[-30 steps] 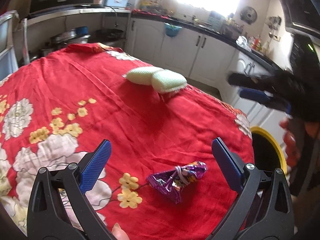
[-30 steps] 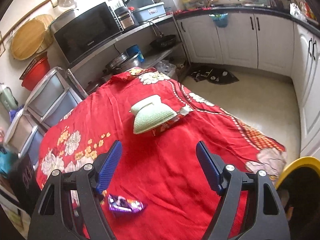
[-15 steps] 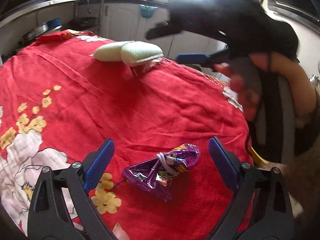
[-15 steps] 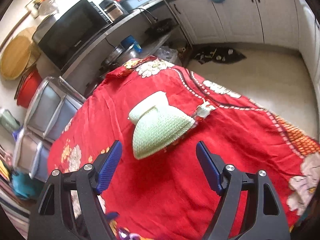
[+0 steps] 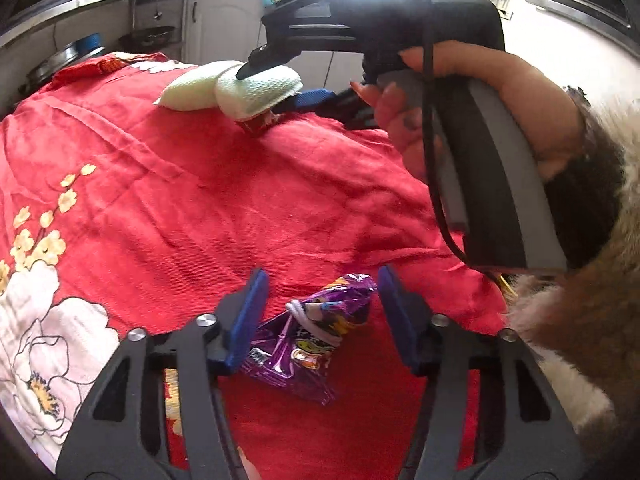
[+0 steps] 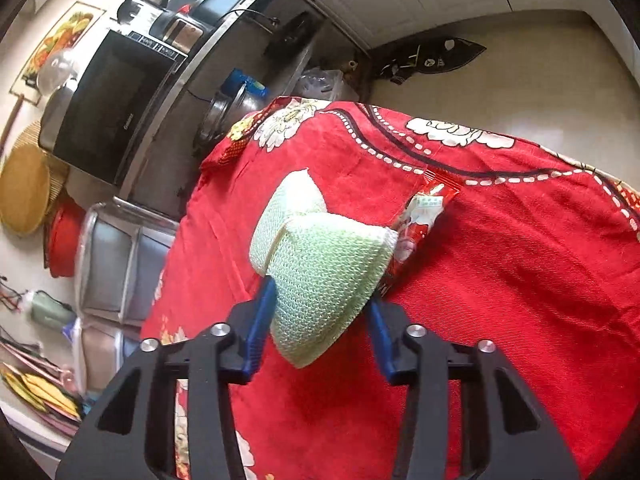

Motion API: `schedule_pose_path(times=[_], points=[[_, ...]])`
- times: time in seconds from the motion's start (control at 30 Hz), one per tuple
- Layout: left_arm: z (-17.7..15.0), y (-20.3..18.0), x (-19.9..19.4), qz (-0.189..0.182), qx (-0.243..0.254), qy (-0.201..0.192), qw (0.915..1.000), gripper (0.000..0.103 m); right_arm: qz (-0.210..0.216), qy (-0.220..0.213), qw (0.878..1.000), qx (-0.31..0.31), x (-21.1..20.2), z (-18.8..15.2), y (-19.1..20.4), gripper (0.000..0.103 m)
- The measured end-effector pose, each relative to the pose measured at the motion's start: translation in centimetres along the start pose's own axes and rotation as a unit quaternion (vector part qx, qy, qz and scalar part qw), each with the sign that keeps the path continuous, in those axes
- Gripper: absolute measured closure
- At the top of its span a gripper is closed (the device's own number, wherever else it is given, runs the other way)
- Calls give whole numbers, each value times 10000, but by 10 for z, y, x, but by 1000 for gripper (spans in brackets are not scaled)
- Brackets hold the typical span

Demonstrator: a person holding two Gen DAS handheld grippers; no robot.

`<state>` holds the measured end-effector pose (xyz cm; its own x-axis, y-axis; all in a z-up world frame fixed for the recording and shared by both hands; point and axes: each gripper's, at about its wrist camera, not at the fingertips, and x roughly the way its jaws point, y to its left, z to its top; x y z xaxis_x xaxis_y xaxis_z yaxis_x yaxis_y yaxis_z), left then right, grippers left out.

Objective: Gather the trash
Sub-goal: 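Grasp the purple candy wrapper with the left tool while the right tool grasps the green knitted pad, then carry the purple wrapper and green knitted pad over the bin with both tools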

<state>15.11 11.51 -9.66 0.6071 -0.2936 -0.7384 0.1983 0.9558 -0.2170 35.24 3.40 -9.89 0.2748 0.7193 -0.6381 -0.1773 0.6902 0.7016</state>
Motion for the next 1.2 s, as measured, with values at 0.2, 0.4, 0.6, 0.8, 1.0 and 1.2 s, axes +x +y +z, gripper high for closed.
schedule_pose_path(times=[0.2, 0.4, 0.6, 0.8, 1.0, 1.2], points=[[-2, -9, -1, 62, 165, 51, 9998, 67, 82, -187, 9997, -149, -19, -2, 5, 73], [-4, -18, -6, 196, 229, 68, 9995, 77, 64, -337, 9980, -526, -45, -11, 14, 74], [-4, -25, -13, 254, 219, -21, 9994, 87, 171, -395, 9958, -814, -73, -27, 20, 74], [-4, -33, -23, 263, 231, -71, 9994, 95, 221, -464, 9937, -996, -98, -43, 22, 74], [-4, -41, -32, 279, 225, -139, 9993, 95, 250, -580, 9927, -1032, -123, -59, 16, 74], [-1, -50, -43, 293, 285, -250, 9989, 95, 289, -736, 9922, -959, -151, -70, 3, 74]])
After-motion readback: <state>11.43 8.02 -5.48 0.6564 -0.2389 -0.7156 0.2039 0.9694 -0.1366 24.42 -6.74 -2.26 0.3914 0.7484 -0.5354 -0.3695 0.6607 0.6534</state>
